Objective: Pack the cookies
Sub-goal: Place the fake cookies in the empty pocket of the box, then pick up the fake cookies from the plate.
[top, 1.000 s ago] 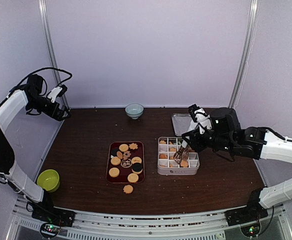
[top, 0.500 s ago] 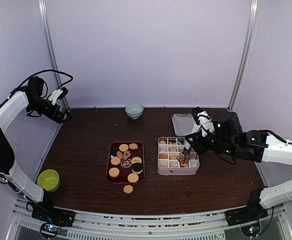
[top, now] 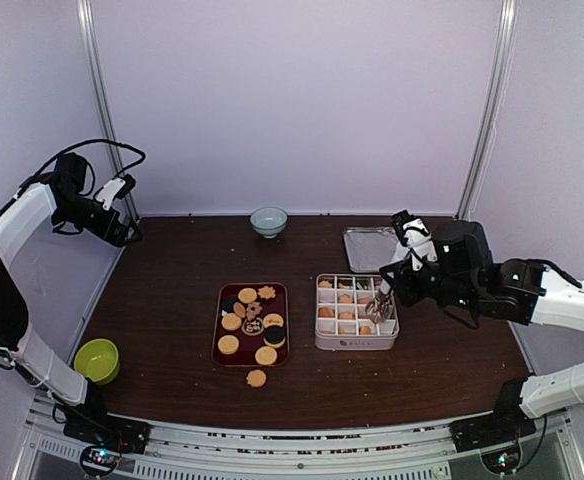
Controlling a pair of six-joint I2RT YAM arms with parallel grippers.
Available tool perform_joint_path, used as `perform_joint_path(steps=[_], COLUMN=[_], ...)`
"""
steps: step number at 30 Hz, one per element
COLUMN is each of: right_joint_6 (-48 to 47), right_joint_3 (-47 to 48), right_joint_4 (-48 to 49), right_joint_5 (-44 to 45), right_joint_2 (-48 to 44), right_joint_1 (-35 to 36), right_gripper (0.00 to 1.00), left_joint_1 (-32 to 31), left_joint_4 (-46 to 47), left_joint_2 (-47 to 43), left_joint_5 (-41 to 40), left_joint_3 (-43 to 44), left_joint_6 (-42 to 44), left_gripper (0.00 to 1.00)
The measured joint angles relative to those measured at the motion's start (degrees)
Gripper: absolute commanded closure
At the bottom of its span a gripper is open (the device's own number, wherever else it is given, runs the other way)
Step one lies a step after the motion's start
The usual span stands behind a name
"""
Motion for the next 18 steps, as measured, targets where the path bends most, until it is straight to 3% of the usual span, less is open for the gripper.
perform_joint_path(steps=[6,18], right_joint_6=[-0.7,-3.0], right_joint_3=[6.8,34.1], right_joint_4=[4.8,19.2], right_joint_5=[-2.0,-4.7], right_joint_2=[7.0,39.8], right_joint_1=[0.2,2.7], right_gripper=[0.70,0.61], left_joint_1=[0.0,0.0], left_joint_4=[0.2,0.4], left_joint_2=[-0.1,-2.7], left_joint_5=[-0.2,-2.3], left_joint_3=[-0.2,-2.6], left_joint_6=[0.0,0.0], left_gripper=[0.02,0.02])
